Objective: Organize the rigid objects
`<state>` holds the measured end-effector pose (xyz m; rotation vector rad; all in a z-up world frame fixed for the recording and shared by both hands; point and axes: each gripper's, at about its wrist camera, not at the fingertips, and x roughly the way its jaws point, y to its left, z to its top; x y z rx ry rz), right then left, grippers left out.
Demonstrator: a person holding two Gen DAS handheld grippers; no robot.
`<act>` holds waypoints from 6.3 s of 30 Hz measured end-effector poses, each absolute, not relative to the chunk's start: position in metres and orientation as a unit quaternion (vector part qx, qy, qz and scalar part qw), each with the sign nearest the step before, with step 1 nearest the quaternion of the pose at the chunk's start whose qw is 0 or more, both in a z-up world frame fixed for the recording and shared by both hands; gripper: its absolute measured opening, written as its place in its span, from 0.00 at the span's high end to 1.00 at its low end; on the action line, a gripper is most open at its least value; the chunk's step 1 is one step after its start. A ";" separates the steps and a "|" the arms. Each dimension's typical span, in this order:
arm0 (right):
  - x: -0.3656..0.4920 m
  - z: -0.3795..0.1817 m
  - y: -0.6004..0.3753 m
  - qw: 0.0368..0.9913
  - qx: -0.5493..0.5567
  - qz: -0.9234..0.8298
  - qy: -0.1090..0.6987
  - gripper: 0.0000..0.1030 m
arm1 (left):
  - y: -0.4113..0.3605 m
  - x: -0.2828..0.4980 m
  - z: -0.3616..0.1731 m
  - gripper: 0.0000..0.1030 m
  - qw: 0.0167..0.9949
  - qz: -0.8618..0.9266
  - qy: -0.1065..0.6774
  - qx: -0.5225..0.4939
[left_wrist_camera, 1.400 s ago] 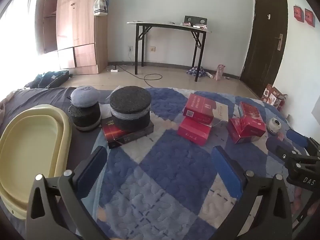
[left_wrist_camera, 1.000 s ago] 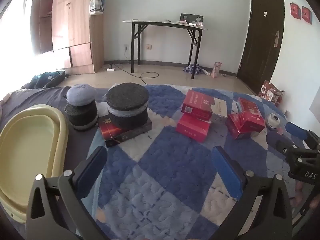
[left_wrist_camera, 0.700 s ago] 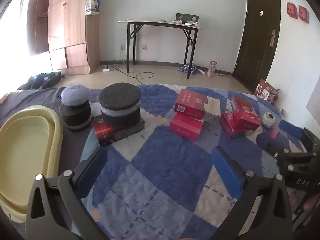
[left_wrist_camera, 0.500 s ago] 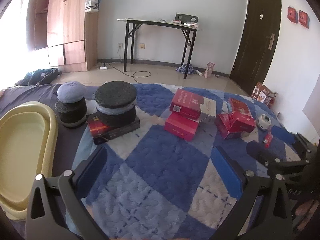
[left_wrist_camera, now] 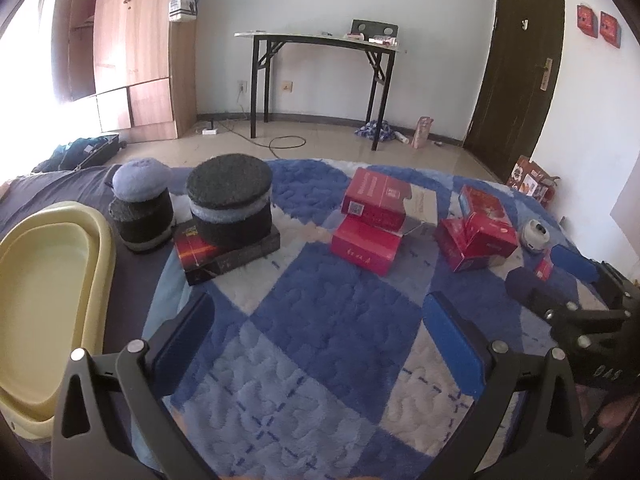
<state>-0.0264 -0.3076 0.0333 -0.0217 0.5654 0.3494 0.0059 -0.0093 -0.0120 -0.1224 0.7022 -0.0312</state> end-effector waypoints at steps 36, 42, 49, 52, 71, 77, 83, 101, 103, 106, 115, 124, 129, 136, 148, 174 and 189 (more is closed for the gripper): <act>-0.020 0.036 -0.334 0.948 0.013 0.135 0.286 0.00 | 0.007 0.007 -0.017 0.00 0.934 0.031 0.348 -0.078; -0.016 0.034 -0.336 0.947 0.008 0.128 0.294 0.00 | 0.006 0.007 -0.018 0.00 0.934 0.036 0.348 -0.073; -0.014 0.032 -0.337 0.947 0.007 0.126 0.297 0.00 | 0.005 0.007 -0.017 0.00 0.933 0.038 0.351 -0.071; -0.013 0.031 -0.335 0.945 0.007 0.127 0.300 0.00 | 0.004 0.007 -0.015 0.00 0.934 0.039 0.350 -0.067; -0.011 0.027 -0.330 0.946 0.005 0.123 0.298 0.00 | 0.009 0.008 -0.014 0.00 0.934 0.033 0.346 -0.079; -0.010 0.026 -0.335 0.948 0.015 0.112 0.297 0.00 | 0.022 0.006 -0.009 0.00 0.930 0.050 0.348 -0.107; -0.012 0.027 -0.359 0.959 0.067 0.073 0.266 0.00 | 0.045 -0.004 0.057 0.00 0.946 0.070 0.295 -0.111; 0.011 0.043 -0.405 0.947 0.066 0.108 0.296 0.00 | 0.094 0.064 0.037 0.00 0.941 0.013 0.316 -0.123; 0.013 0.050 -0.427 0.956 0.046 0.077 0.278 0.00 | 0.093 0.069 0.032 0.00 0.938 0.027 0.325 -0.115; 0.026 0.044 -0.465 0.949 0.049 -0.023 0.311 0.00 | 0.094 0.074 0.027 0.00 0.936 0.027 0.329 -0.121; 0.029 0.000 -0.445 0.945 -0.055 0.113 0.301 0.00 | 0.095 0.070 0.029 0.00 0.938 0.007 0.323 -0.125; 0.065 -0.015 -0.445 0.925 -0.053 0.133 0.351 0.00 | 0.088 0.075 0.023 0.00 0.935 -0.004 0.334 -0.115; 0.068 -0.019 -0.429 0.925 -0.089 0.124 0.349 0.00 | 0.082 0.084 0.010 0.00 0.933 0.007 0.346 -0.102; 0.074 -0.026 -0.409 0.927 -0.132 0.110 0.335 0.00 | 0.067 0.096 -0.008 0.00 0.929 0.017 0.365 -0.056; 0.065 -0.030 -0.400 0.927 -0.140 0.125 0.326 0.16 | 0.056 0.112 -0.029 0.00 0.928 0.037 0.369 -0.018; -0.022 0.046 -0.368 0.932 -0.093 0.244 0.251 0.19 | 0.148 -0.022 0.105 0.34 0.965 0.109 0.234 -0.039; -0.069 0.022 0.064 0.739 -0.309 0.536 0.266 0.19 | 0.321 -0.042 -0.004 0.34 0.906 0.137 0.351 -0.195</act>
